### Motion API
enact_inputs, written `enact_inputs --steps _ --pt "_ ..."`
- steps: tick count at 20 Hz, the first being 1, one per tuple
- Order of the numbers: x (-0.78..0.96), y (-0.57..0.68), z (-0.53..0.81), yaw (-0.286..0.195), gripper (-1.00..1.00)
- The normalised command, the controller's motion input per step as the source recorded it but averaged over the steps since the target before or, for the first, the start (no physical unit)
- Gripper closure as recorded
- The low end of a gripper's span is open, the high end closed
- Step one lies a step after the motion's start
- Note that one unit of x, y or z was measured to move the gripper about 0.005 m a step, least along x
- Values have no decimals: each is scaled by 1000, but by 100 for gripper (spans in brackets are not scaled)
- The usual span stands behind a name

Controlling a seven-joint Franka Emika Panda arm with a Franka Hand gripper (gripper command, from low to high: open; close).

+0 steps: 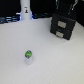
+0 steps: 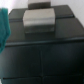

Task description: Open the kcup holder, insert the kcup into the holder, and close the kcup holder

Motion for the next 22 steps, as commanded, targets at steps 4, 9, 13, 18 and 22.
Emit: enact_inputs --steps 4,9,13,18,22 --pt "-12 261 -418 -71 -100" --pt "47 231 -403 -29 -100" --pt "-21 228 -422 -4 -100" --pt "-199 90 -424 1 -100" --pt "-338 -17 -364 13 -100"
